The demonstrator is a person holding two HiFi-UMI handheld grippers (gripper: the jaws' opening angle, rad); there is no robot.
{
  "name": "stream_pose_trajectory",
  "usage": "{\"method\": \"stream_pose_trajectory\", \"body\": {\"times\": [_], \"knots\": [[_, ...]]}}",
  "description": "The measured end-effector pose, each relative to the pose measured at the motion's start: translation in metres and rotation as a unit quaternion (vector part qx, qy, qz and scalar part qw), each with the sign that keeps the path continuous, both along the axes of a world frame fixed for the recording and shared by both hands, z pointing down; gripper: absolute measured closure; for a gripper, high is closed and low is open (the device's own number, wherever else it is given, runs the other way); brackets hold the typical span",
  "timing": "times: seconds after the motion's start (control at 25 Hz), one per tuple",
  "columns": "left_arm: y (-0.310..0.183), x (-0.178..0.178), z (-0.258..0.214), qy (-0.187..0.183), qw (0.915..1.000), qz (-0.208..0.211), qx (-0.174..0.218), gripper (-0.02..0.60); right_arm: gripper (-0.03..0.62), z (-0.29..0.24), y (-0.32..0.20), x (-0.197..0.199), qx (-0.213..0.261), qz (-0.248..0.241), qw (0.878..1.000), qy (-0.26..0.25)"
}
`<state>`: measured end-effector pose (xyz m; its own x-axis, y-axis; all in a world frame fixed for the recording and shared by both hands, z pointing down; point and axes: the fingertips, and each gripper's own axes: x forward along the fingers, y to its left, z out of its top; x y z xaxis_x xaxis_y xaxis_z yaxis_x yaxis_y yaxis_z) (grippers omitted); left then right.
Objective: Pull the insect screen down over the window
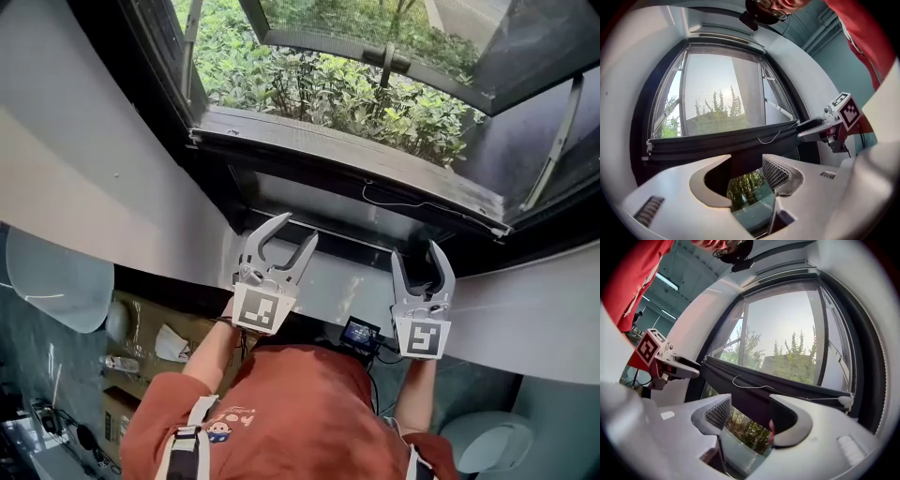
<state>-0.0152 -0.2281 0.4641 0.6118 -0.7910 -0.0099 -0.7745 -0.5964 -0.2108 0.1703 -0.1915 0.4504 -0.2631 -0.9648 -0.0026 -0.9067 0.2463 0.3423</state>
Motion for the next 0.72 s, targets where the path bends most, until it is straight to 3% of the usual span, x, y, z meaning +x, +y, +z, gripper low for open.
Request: {"method": "stream_pose_trajectory", "body": {"times": [0.16,0.24,0.72], "knots": [[0.005,-0.008,0.005,0.069,0.9968,-0.028,-0.028,0.374,0.329,0.003,0.008,0.008,0.016,0.026,0.998,-0.051],[0.006,-0.012,0.01,0.085,0.9949,-0.04,-0.038,0.374,0.329,0.005,0.011,0.008,0.034,0.035,0.997,-0.065],[0.009,-0.016,0.026,0.049,0.9959,-0.071,-0.028,0.379,0.329,0.014,0.011,-0.003,0.037,0.042,0.995,-0.083]]}}
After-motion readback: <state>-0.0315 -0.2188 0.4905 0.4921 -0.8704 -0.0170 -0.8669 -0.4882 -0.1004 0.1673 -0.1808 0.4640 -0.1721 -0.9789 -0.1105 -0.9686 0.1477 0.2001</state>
